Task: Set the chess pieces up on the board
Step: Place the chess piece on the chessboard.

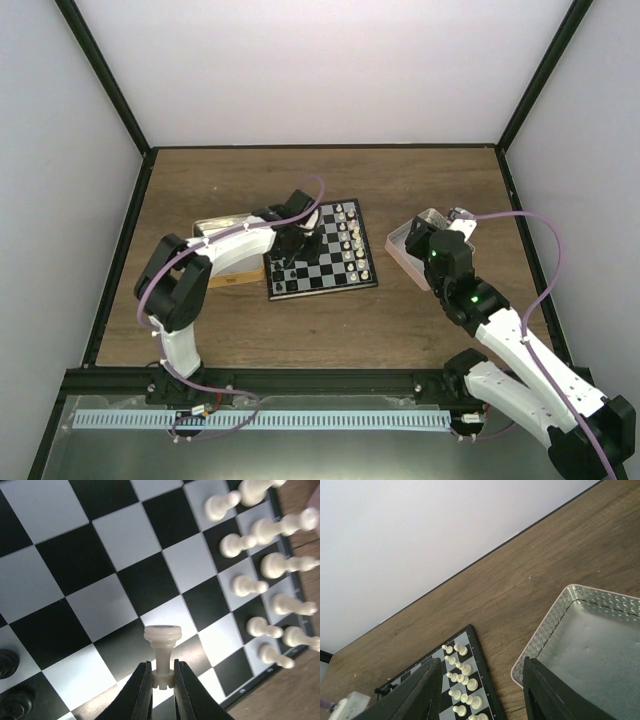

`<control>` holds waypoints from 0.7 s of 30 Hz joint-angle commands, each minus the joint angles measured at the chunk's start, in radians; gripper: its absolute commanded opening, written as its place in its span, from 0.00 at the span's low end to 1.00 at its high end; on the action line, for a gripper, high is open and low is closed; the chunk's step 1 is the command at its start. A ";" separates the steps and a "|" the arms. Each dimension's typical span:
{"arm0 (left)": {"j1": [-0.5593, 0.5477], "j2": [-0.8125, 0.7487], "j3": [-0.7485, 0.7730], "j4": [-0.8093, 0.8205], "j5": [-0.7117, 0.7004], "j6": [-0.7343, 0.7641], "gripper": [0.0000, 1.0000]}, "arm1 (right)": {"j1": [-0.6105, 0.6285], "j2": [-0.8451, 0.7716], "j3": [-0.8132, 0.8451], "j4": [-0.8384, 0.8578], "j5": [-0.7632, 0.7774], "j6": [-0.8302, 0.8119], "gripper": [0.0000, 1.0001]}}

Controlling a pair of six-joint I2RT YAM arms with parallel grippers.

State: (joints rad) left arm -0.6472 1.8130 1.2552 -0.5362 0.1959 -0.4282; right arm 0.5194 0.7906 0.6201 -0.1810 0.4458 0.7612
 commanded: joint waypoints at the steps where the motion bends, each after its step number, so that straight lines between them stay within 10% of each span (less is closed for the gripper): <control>1: -0.019 0.062 0.061 -0.124 -0.074 0.045 0.13 | -0.002 -0.008 -0.002 0.010 0.010 0.013 0.46; 21: -0.029 0.087 0.088 -0.139 -0.081 0.036 0.31 | -0.001 -0.015 -0.003 0.002 0.017 0.008 0.46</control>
State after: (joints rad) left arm -0.6724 1.8938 1.3464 -0.6746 0.1253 -0.3912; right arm 0.5194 0.7906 0.6201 -0.1814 0.4458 0.7612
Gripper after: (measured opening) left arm 0.294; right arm 0.455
